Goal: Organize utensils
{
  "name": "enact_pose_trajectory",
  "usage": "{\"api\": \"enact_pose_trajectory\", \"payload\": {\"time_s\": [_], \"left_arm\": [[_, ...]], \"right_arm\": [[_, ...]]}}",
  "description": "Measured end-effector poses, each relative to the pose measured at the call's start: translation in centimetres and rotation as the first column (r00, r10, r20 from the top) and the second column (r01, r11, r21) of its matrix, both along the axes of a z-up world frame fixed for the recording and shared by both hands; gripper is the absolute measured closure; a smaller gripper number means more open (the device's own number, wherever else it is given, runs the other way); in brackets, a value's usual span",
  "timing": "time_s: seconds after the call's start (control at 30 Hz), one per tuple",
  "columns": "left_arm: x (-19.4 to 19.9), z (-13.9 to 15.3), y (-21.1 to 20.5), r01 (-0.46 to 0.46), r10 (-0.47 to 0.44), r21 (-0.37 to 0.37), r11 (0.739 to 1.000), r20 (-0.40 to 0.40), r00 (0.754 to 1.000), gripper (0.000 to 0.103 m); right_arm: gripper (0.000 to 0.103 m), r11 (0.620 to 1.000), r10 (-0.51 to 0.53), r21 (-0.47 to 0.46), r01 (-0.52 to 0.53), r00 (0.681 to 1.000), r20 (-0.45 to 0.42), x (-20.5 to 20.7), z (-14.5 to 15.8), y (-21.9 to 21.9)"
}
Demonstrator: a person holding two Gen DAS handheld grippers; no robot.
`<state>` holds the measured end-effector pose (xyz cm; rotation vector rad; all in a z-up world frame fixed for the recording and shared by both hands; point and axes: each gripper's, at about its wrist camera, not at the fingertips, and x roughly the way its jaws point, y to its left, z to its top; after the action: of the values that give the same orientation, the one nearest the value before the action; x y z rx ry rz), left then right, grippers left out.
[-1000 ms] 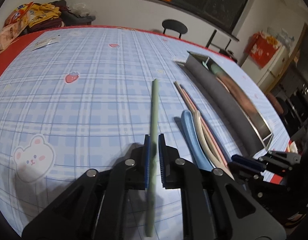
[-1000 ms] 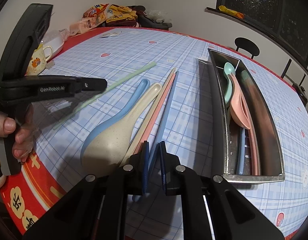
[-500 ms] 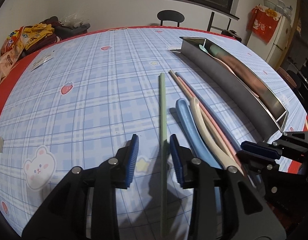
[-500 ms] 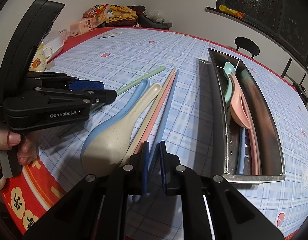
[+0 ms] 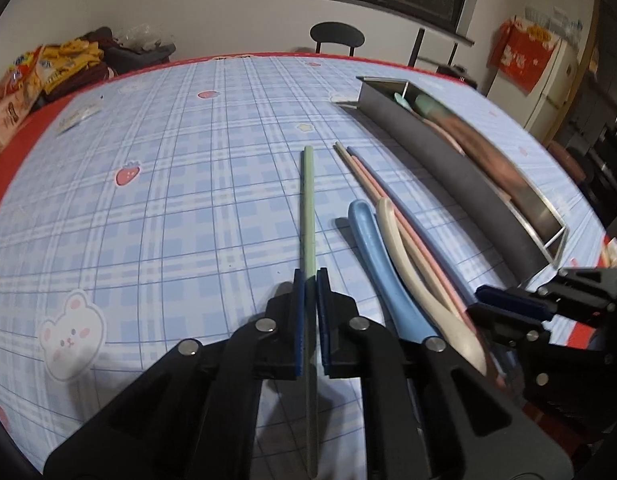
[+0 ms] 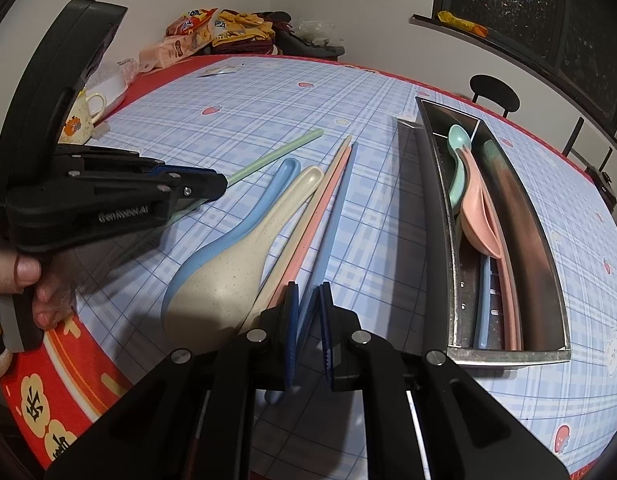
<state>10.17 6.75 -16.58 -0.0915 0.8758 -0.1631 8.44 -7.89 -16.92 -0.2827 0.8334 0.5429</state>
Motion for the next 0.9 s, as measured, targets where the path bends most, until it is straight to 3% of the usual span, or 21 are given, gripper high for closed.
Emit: {"api": "enact_pose_trajectory", "payload": {"time_s": [0.1,0.2,0.3,0.63,0.7,0.8,0.9], "left_arm": [[-0.5,0.2,2.2,-0.023,0.026,-0.143,0.989,0.019,0.999,0.093],[-1.2,0.3,4.5,-0.053,0.069,-0.278,0.959,0.049,0.996,0.093],[-1.3,0.4,5.0,-0.055,0.078,-0.318,0.946,0.060,0.995,0.093],[-1.8,0.9,5.0,-0.057,0.088,-0.315,0.947,0.082,0.993,0.093],[-1.8,1.0,4.5,-0.063,0.089,-0.276,0.959,0.086,0.992,0.093],[-1.3,1.1,2.6,-0.051,0.062,-0.155,0.987,0.068,0.996,0.093],[-0.5,0.8,1.2,-0.036,0.037,-0.050,0.998,0.024,0.999,0.093]], "right_arm": [[0.094,1.000,-0.011,0.004,0.011,1.000,0.021,-0.2,0.3,-0.3],[0.096,0.999,-0.025,0.042,0.022,0.997,0.074,-0.8,1.1,-1.0],[0.096,0.996,-0.048,0.079,0.040,0.993,0.106,-1.1,1.7,-1.9],[0.096,0.985,-0.106,0.153,0.079,0.978,0.180,-1.8,2.9,-3.6],[0.096,0.984,-0.110,0.157,0.082,0.977,0.180,-1.7,3.0,-3.7],[0.096,0.983,-0.116,0.162,0.088,0.978,0.171,-1.6,2.9,-3.7],[0.096,0.981,-0.122,0.171,0.095,0.980,0.158,-1.6,2.9,-3.9]]}}
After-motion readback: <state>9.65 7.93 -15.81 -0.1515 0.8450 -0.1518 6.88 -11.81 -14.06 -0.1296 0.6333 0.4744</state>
